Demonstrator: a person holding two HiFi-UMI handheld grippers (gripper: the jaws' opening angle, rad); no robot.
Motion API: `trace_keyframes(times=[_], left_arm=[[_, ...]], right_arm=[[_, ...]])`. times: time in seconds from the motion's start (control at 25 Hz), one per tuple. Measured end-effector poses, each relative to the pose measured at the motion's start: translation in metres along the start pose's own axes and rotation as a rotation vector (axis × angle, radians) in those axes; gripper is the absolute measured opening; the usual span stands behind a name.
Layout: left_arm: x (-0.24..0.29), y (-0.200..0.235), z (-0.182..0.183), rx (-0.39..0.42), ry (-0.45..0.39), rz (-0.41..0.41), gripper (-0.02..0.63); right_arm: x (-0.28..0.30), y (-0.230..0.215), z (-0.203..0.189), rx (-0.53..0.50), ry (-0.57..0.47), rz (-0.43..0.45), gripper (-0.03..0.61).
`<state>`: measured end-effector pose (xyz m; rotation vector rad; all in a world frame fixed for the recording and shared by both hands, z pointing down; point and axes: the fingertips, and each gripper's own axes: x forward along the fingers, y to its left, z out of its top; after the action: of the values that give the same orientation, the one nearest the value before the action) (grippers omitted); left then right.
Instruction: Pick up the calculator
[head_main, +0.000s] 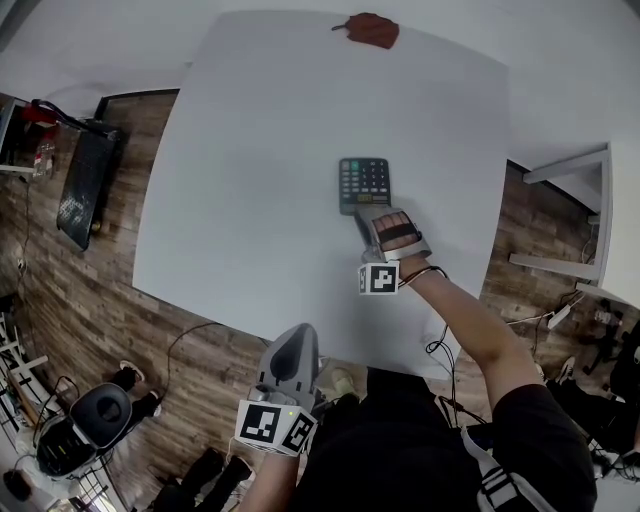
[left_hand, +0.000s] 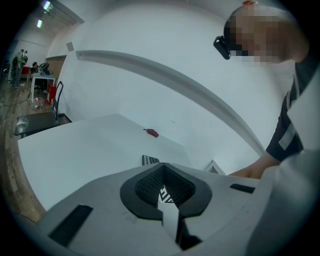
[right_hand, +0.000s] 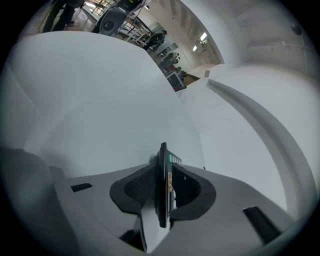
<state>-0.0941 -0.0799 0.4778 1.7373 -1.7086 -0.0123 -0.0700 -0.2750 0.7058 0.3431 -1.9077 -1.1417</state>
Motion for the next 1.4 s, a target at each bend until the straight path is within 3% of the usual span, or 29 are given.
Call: trace_keyframes(times=[0.12, 0.4, 0.68, 1.0, 1.4], left_arm=[[-0.003, 0.004, 0.001, -0.003, -0.001, 0.009, 0.006], [-0.007, 0.004, -0.002, 0.006, -0.010, 0.007, 0.006], [-0.010, 0.004, 0.000, 0.017, -0.030, 0.000, 0.006], [-0.031, -0.009, -0.005, 0.049, -0.078, -0.043, 0.006], [-0.099, -0.030, -0.023, 0.072, -0.126, -0.080, 0.006]], right_arm=[[0.001, 0.000, 0.002, -0.020, 0.002, -0.006, 0.054], [-0.013, -0.005, 0.006, -0.045, -0.017, 0.003, 0.049], [-0.048, -0.043, 0.031, -0.018, -0.075, -0.026, 0.048], [-0.120, -0.079, 0.074, 0.014, -0.117, -0.083, 0.048], [-0.246, -0.074, 0.142, -0.007, -0.142, -0.104, 0.048]])
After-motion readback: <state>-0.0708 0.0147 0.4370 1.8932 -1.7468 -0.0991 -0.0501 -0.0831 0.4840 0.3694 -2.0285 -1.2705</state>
